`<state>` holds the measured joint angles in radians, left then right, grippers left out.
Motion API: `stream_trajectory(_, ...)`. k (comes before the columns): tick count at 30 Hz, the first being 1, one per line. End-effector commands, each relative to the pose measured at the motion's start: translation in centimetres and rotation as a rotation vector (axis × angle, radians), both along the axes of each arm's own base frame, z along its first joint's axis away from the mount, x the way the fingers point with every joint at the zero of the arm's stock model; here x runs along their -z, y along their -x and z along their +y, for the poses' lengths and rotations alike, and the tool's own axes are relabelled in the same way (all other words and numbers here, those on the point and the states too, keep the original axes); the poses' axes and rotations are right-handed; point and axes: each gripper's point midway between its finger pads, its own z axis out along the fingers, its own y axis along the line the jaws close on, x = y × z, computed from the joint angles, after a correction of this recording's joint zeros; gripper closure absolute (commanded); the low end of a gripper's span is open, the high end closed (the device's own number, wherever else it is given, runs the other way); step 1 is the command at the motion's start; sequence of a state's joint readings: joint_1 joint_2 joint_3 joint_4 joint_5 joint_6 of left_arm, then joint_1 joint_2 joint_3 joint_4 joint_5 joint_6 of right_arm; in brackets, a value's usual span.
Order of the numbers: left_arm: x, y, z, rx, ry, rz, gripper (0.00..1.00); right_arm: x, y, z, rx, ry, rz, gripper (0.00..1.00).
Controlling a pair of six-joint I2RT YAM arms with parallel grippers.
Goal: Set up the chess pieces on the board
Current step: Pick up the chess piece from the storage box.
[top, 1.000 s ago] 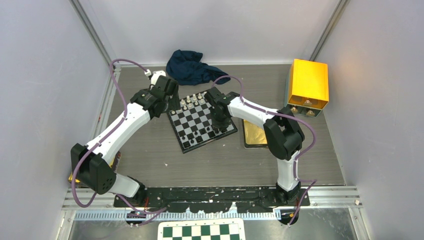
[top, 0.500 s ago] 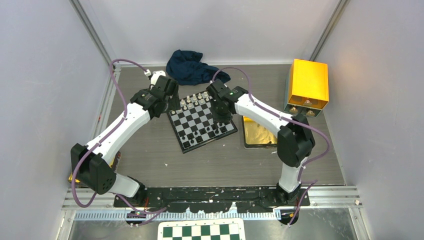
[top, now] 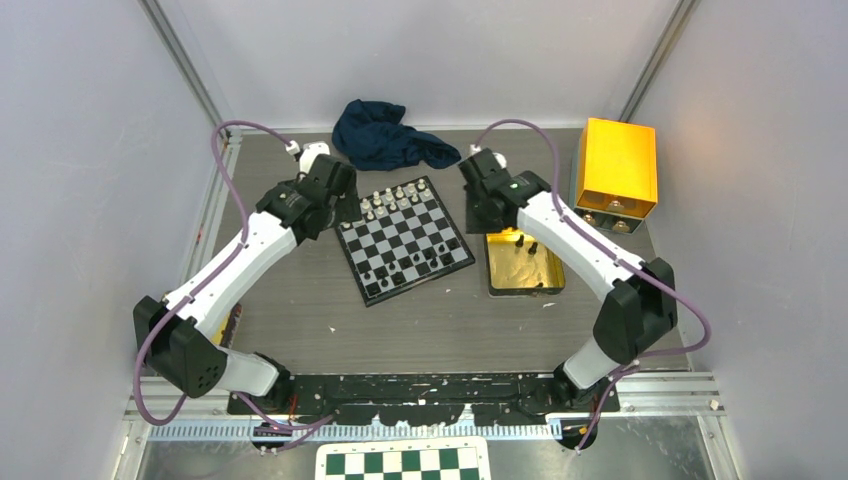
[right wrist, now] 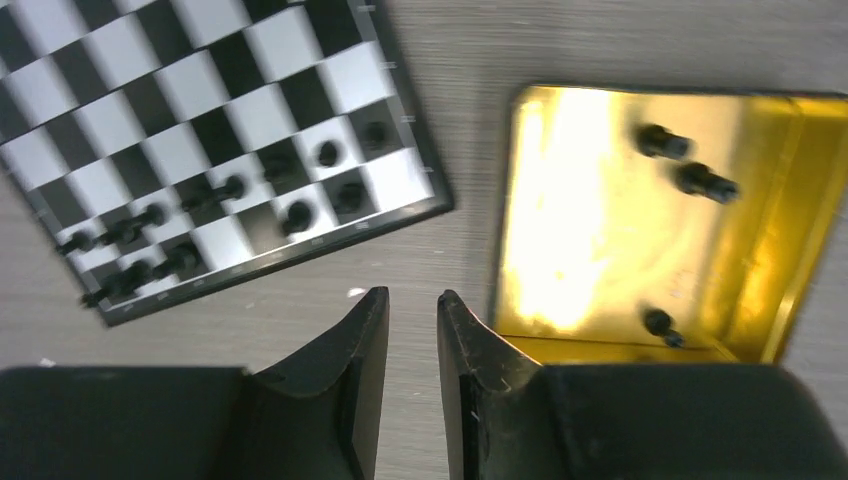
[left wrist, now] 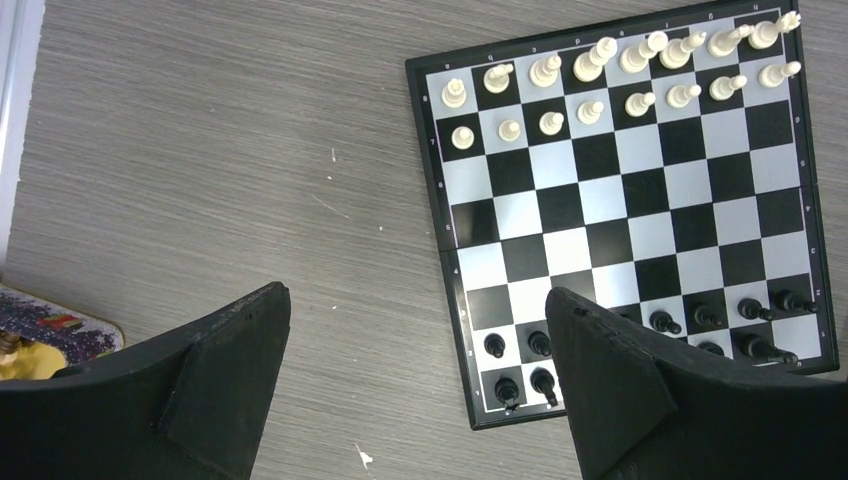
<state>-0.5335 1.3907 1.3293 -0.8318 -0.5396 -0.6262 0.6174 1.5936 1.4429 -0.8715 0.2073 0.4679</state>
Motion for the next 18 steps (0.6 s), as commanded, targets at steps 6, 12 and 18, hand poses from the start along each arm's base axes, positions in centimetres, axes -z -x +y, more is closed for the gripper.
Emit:
stream_trajectory(6, -0.6, 0.8, 0.1, -0.011, -0.003, -0.023, 0.01, 2.0, -1.8, -10.4, 0.249, 0.071, -0.012, 0.62)
stream_trajectory(12, -0.6, 1.0, 0.1, -0.006, -0.005, -0.021, 0.01, 4.2, -2.4, -13.9, 0.342, 0.078, 0.032, 0.55)
stream_trajectory(18, -0.5, 1.1, 0.2, 0.0, -0.016, -0.016, 0.01, 5.2, -2.9, -15.4, 0.394, 0.081, 0.051, 0.54)
